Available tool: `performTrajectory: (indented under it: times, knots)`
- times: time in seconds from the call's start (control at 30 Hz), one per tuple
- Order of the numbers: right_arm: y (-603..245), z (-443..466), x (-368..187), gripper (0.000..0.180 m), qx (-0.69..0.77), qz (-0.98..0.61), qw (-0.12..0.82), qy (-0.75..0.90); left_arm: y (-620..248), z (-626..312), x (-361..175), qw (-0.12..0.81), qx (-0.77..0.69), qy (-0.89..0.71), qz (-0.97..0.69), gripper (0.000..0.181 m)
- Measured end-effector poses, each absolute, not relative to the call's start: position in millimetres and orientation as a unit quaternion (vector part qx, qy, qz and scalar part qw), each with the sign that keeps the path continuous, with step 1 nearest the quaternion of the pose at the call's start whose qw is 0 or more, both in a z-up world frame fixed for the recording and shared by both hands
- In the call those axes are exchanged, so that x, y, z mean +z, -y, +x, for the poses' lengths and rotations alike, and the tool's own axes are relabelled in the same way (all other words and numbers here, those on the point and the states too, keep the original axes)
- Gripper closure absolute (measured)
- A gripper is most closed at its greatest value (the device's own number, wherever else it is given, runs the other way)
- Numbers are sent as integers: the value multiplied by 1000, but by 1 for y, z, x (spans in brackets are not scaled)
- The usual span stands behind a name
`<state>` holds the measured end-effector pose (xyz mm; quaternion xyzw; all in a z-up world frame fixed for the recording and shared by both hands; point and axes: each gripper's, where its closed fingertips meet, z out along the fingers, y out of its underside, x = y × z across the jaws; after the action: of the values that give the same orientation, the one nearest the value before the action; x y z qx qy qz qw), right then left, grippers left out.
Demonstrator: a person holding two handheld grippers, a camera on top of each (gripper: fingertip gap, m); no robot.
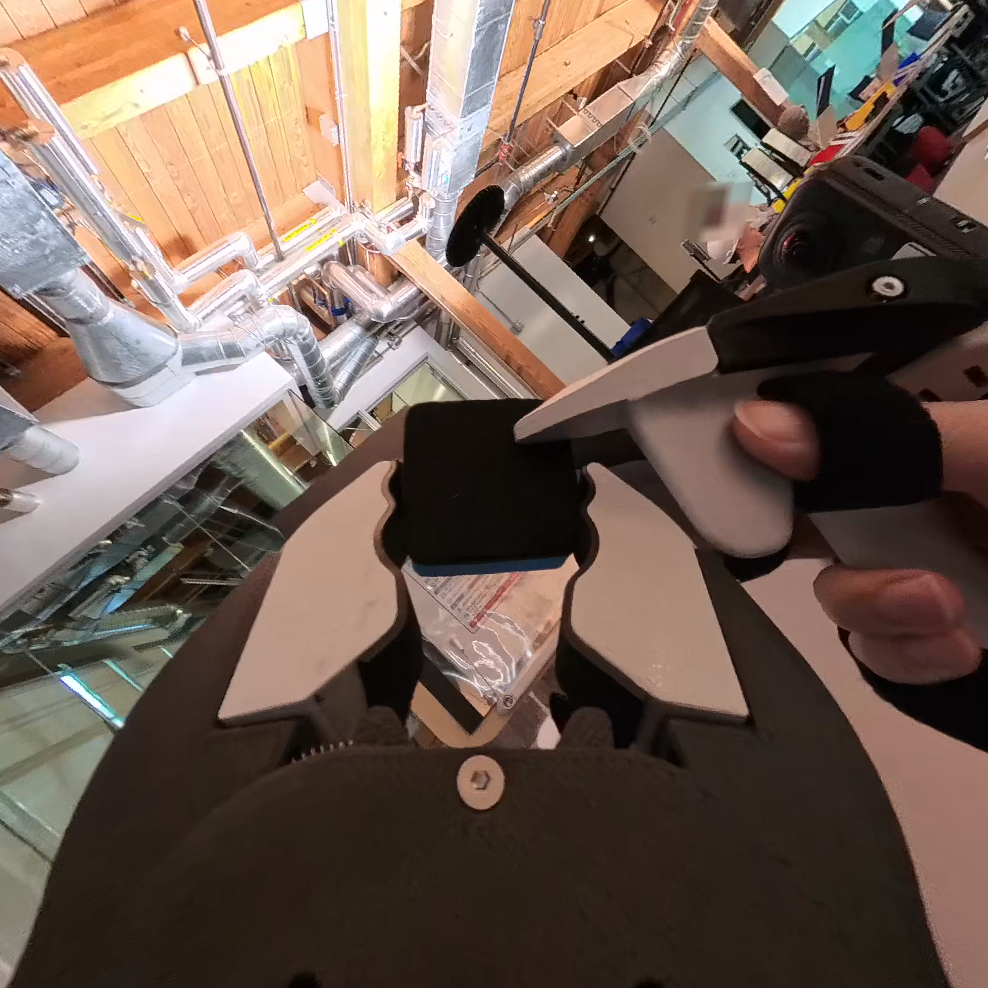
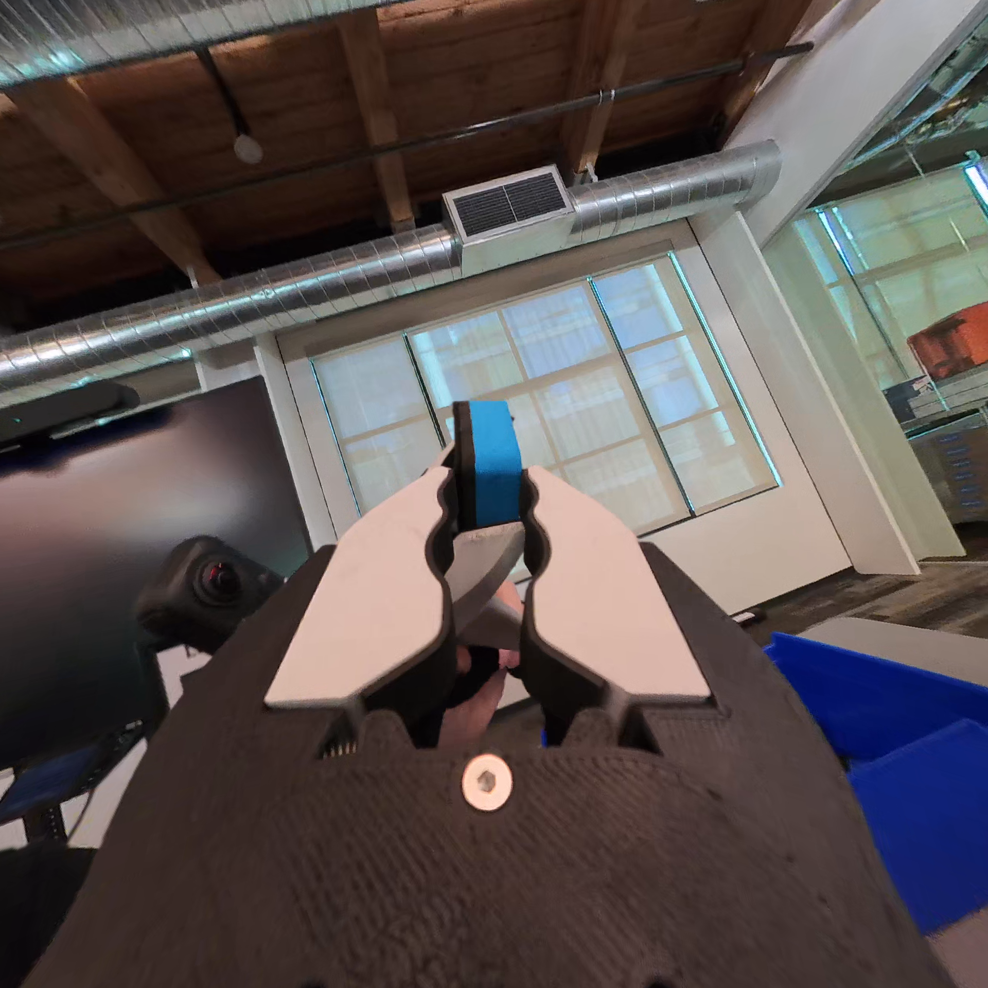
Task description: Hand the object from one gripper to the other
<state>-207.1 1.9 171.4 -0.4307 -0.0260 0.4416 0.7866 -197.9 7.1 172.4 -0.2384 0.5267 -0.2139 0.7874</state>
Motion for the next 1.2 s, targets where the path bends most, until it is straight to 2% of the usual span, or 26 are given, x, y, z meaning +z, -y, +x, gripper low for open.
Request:
performTrajectory:
  times: [0.1,0.2,0.4,0.5,0.57,0.73,0.77,0.8,0.9,1.0,1.1,1.2]
  knots:
    - [3,-202,176,147,386,-442,807,65,-17,-201,176,764,-244,-526,-283,121]
    - [16,-186,187,131,294,-443,840,106,-19,-209,183,693,-372,-521,-332,121]
    - [34,-175,183,120,-77,-421,874,231,20,-231,186,318,-702,-523,-364,121]
    - [33,-201,173,114,-208,-397,839,309,39,-244,181,125,-767,-525,-348,122]
    - [27,-225,162,112,-259,-391,803,368,48,-246,171,69,-760,-548,-342,122]
    - [26,-264,145,117,-271,-386,760,446,60,-247,134,41,-688,-636,-347,122]
    - [26,-268,141,122,-258,-399,751,459,61,-250,128,40,-674,-652,-347,122]
    - [27,-269,137,134,-242,-415,739,472,60,-252,121,41,-656,-668,-348,122]
    - [27,-272,113,148,-213,-468,675,528,61,-253,99,61,-598,-715,-356,121]
    - [17,-258,107,156,-265,-502,637,522,49,-238,102,120,-586,-702,-387,121]
    - [8,-238,125,156,-335,-503,650,461,31,-220,122,221,-590,-654,-419,121]
    - [13,-207,165,156,-512,-418,667,343,20,-213,141,335,-565,-623,-425,109]
